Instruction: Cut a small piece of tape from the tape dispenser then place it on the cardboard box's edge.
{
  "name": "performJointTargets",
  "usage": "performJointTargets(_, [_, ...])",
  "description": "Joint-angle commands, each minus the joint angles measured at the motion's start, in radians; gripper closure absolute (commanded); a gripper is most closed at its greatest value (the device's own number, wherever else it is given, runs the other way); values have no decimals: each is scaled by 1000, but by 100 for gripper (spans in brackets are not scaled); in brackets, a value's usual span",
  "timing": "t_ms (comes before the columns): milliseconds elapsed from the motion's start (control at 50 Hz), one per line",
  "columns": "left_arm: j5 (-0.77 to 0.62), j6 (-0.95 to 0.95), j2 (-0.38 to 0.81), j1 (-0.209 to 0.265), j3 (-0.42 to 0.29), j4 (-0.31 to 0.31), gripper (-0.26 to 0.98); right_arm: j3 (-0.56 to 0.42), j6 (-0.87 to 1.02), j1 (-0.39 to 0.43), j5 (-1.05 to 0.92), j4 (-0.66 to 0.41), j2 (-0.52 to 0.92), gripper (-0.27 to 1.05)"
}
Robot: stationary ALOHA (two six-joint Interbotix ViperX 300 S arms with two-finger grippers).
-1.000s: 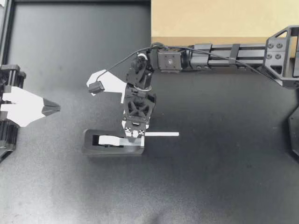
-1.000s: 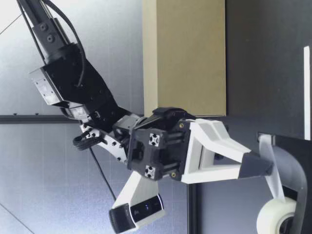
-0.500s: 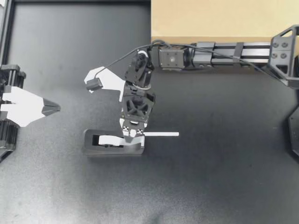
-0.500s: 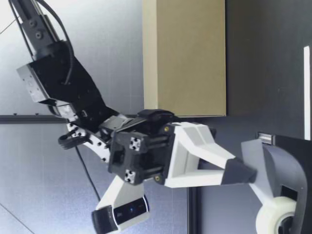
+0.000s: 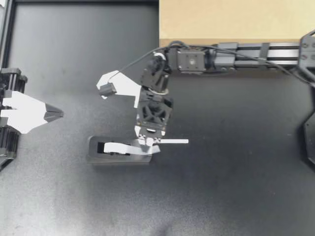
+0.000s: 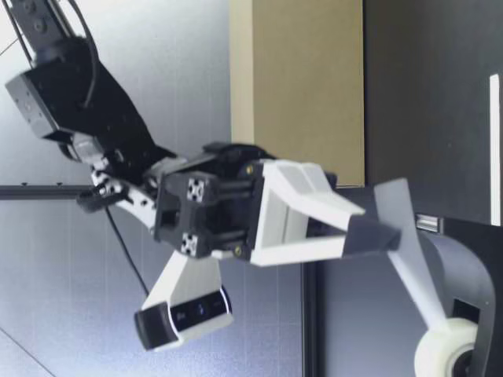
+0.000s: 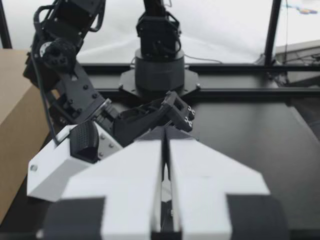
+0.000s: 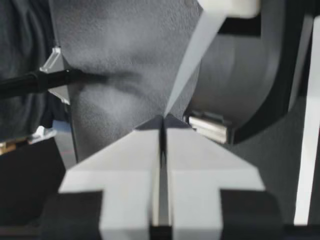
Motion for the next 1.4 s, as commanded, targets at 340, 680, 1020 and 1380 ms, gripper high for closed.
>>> performJointTargets(340, [-11, 0, 8, -2, -11, 0, 86, 106, -8, -18, -54, 5, -115, 85])
performJointTargets(680, [-9, 2, 8, -2, -9, 0, 86, 153, -9, -26, -75, 5, -130, 86])
performJointTargets(1020, [-11, 0, 23, 0, 0, 0, 86, 206, -14, -26, -199, -11, -100, 86])
performJointTargets(1380, [-21, -9, 117, -2, -8, -15, 85, 295, -12, -26, -316, -29, -121, 86])
